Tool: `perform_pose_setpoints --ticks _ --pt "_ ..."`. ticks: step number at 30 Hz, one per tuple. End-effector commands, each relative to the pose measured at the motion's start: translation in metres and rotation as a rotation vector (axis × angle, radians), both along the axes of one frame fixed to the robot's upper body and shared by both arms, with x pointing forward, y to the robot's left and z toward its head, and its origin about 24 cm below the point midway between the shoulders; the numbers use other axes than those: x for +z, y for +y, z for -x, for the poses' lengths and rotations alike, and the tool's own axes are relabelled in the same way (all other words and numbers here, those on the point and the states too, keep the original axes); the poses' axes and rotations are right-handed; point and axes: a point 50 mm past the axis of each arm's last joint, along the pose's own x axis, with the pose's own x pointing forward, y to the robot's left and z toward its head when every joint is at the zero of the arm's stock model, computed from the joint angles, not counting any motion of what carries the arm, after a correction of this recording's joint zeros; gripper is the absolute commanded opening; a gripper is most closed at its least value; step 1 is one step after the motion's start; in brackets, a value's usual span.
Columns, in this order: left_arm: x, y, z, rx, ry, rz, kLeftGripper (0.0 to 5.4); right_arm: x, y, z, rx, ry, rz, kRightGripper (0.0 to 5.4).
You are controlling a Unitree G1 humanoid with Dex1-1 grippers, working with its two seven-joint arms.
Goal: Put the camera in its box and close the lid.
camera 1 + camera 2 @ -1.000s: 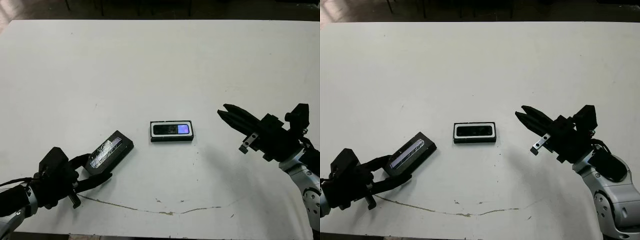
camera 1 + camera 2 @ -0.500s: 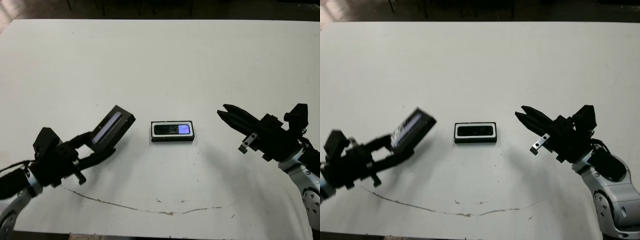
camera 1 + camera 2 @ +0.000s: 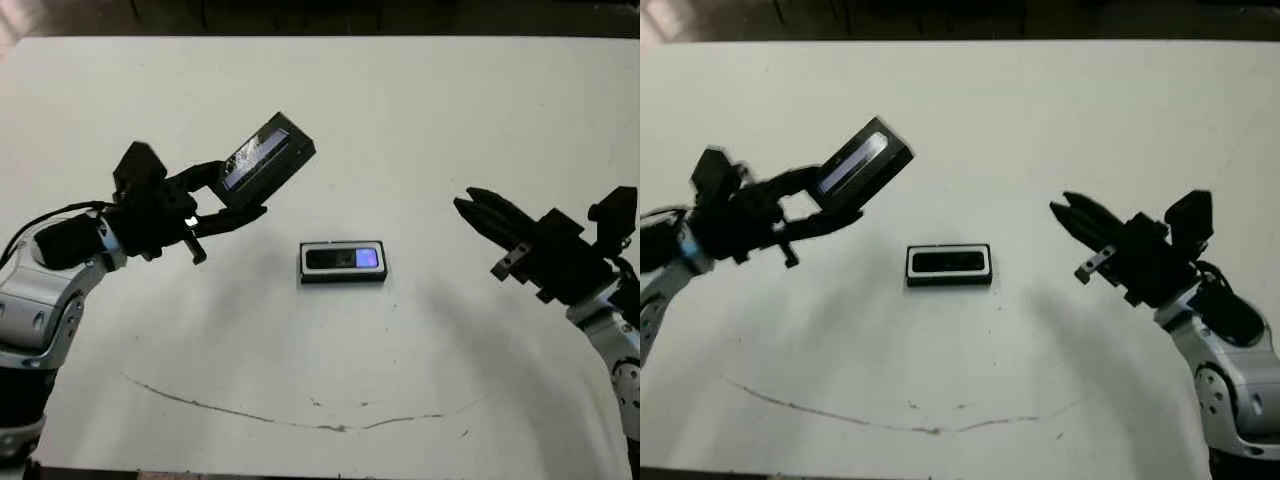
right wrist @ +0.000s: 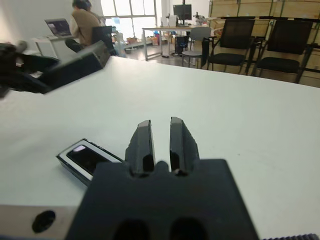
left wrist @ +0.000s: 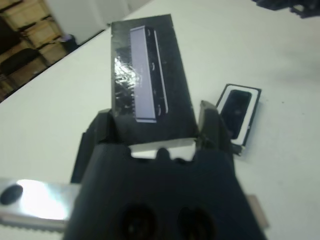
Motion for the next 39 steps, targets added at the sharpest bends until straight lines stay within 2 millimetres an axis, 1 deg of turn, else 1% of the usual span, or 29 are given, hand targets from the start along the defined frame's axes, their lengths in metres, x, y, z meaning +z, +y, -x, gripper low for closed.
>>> perform_pose_setpoints --ticks 1,7,10,14,18,25,33,39 --pt "-0.009 -0.006 -0.011 -0.073 0.08 -0.077 1.42 0.002 -0.005 0.0 -0.016 0.014 0.04 0.0" --pt "-0.007 -0.021 -0.022 -0.212 0.133 -0.208 1.42 0.008 -0.006 -0.001 -0.034 -0.001 0.056 0.0" --pt "-0.005 -0.024 -0.025 -0.232 0.159 -0.251 1.42 0.008 -0.005 0.0 -0.036 0.007 0.052 0.0" --pt "-0.005 -0.027 -0.028 -0.283 0.237 -0.258 1.42 0.009 -0.004 0.0 -0.028 0.003 0.05 0.0" --pt "-0.004 -0.029 -0.03 -0.298 0.227 -0.303 1.42 0.01 -0.004 -0.001 -0.036 0.003 0.062 0.0" --pt "-0.012 -0.027 -0.03 -0.342 0.229 -0.293 1.42 0.009 -0.002 -0.002 -0.029 0.013 0.049 0.0" --pt "-0.02 -0.029 -0.029 -0.347 0.288 -0.316 1.42 0.008 0.001 -0.002 -0.015 0.018 0.036 0.0" --pt "-0.034 -0.034 -0.025 -0.374 0.311 -0.33 1.42 0.01 0.002 -0.001 -0.015 0.008 0.051 0.0"
